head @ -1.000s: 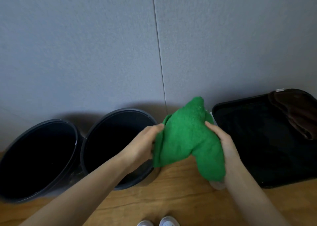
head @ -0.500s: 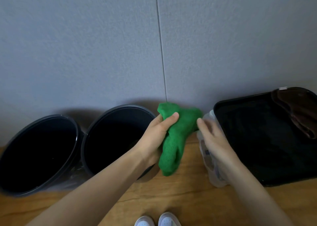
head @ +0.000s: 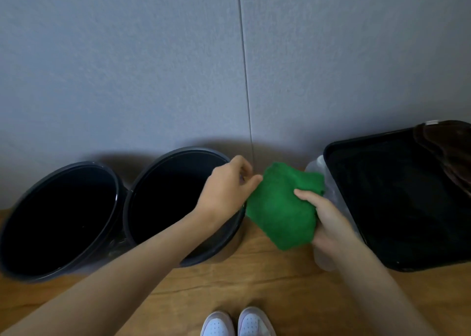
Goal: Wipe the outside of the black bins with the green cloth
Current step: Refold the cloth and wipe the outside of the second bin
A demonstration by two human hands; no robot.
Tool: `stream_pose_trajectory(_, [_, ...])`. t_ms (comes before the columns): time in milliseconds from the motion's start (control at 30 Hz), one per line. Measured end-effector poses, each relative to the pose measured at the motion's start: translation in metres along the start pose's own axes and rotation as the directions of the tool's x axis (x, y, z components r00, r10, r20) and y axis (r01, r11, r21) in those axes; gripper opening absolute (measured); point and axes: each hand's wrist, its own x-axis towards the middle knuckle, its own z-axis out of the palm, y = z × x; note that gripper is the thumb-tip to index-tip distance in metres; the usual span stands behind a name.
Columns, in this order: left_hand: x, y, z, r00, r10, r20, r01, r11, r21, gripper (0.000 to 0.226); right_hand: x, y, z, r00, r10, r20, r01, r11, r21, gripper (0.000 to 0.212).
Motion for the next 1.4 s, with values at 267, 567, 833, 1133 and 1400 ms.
stream_pose_trajectory(267, [-0.049,-0.068,0.031,0.834,-0.342,0.433,0.010,0.794,0.608,0.046,0.024,0.015,-0.018,0.973,-0.044,-0.226,0.015,0.991,-0.131,0.014])
stream_pose_trajectory(567, [-0.044,-0.057,-0.007,0.949,-0.231,0.213,0.192,0.963,0.189,0.017,0.023,0.017,-0.011,0.979,-0.038,-0.202,-0.003,0.980,-0.200,0.012])
stream_pose_trajectory(833, [-0.014,-0.029,-0.057,0.910,-0.324,0.259,0.402,0.842,-0.358,0.021,0.010,0.006,0.001,0.968,-0.226,-0.111,0.149,0.870,-0.470,0.026])
stream_pose_trajectory(1133, [-0.009,-0.052,-0.042,0.816,-0.496,0.297,0.571,0.606,-0.554,0.030,0.022,0.026,0.005,0.803,-0.596,0.005,0.347,0.462,-0.816,0.024])
stream_pose_trajectory(1400, [-0.010,-0.072,-0.028,0.804,-0.561,0.196,0.549,0.577,-0.604,0.042,-0.004,0.120,0.048,0.620,-0.468,0.630,0.647,-0.149,-0.748,0.086])
